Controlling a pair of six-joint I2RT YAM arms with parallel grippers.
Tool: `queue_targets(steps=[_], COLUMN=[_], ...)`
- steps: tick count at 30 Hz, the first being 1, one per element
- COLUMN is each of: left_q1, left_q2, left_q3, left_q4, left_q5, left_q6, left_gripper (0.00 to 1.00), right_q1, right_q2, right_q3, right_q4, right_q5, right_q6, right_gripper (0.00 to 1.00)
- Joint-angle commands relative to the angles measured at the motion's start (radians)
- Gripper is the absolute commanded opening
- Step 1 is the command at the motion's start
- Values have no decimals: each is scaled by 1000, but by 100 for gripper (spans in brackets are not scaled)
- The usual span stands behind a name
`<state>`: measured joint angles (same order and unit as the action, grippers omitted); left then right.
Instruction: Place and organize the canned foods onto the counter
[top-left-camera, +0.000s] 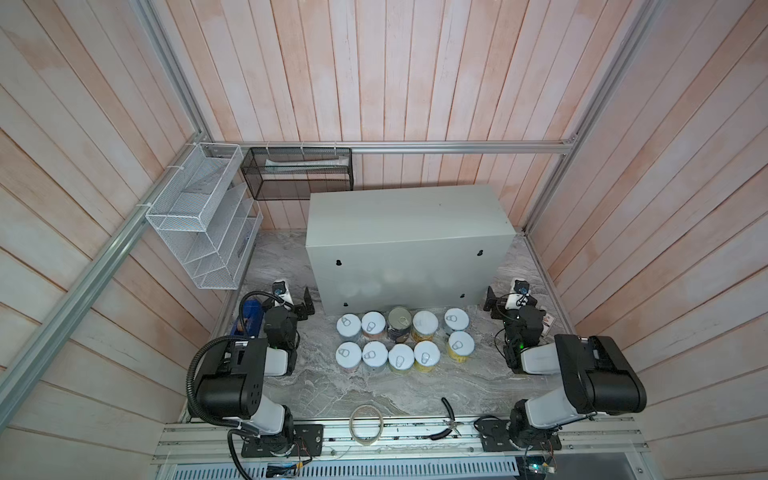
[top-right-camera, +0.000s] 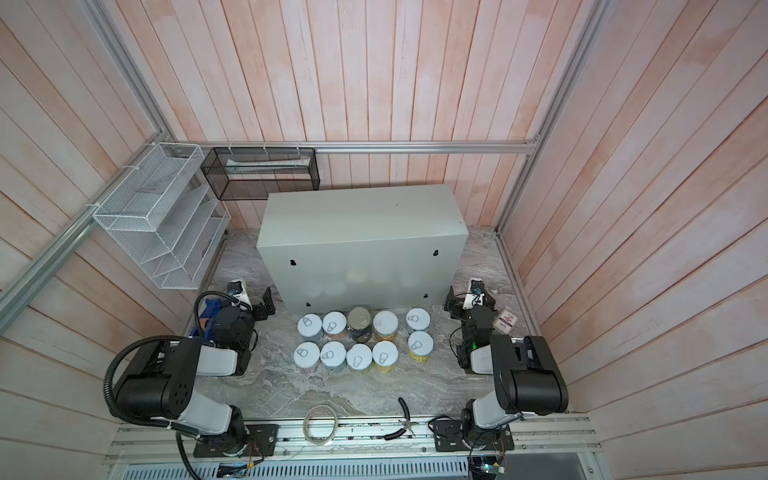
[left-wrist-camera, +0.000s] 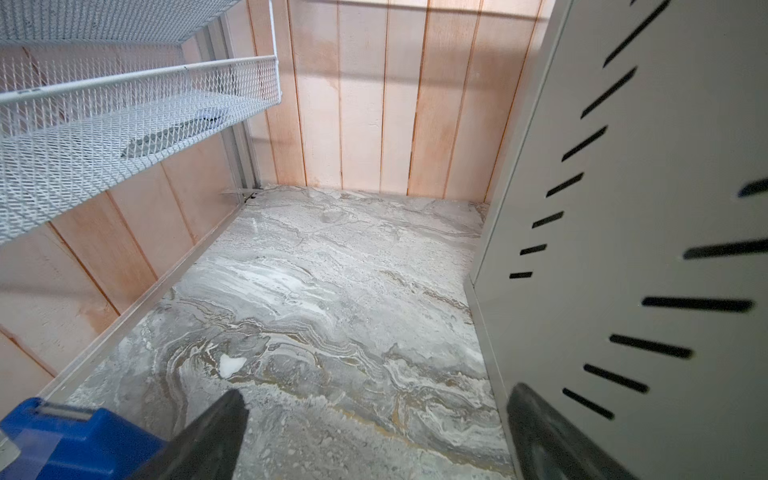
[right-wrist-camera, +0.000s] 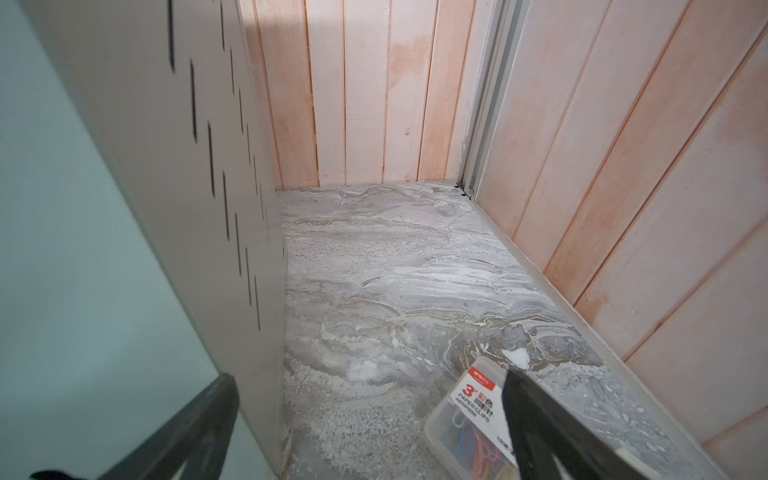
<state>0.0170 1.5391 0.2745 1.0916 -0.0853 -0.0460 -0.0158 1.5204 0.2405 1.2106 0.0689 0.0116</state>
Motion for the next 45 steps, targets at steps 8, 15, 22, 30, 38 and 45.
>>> queue_targets(steps=[8,15,22,30,38,45], left_q1=[0,1,3,5,3,-22], left_q2=[-1,-2,-1,-2,-1,-22], left_q3=[9,10,10,12,12,11], left_q4=[19,19,19,13,14,9], left_q5=[1,1,5,4,2,-133], left_q6=[0,-3,-3,-3,-2,-23], left_gripper=[100,100,100,100,100,100], right_q1=[-4,-4,-6,-13,-12,-11], right_q2=[-1,0,0,0,0,-13], right_q3=[5,6,6,10,10,15], right_q4=[-7,-7,-7,-15,-16,-37], right_q5=[-11,-11,-11,-26,-26,23], right_q6=[8,10,9,13,13,24], right_gripper=[98,98,98,98,98,98])
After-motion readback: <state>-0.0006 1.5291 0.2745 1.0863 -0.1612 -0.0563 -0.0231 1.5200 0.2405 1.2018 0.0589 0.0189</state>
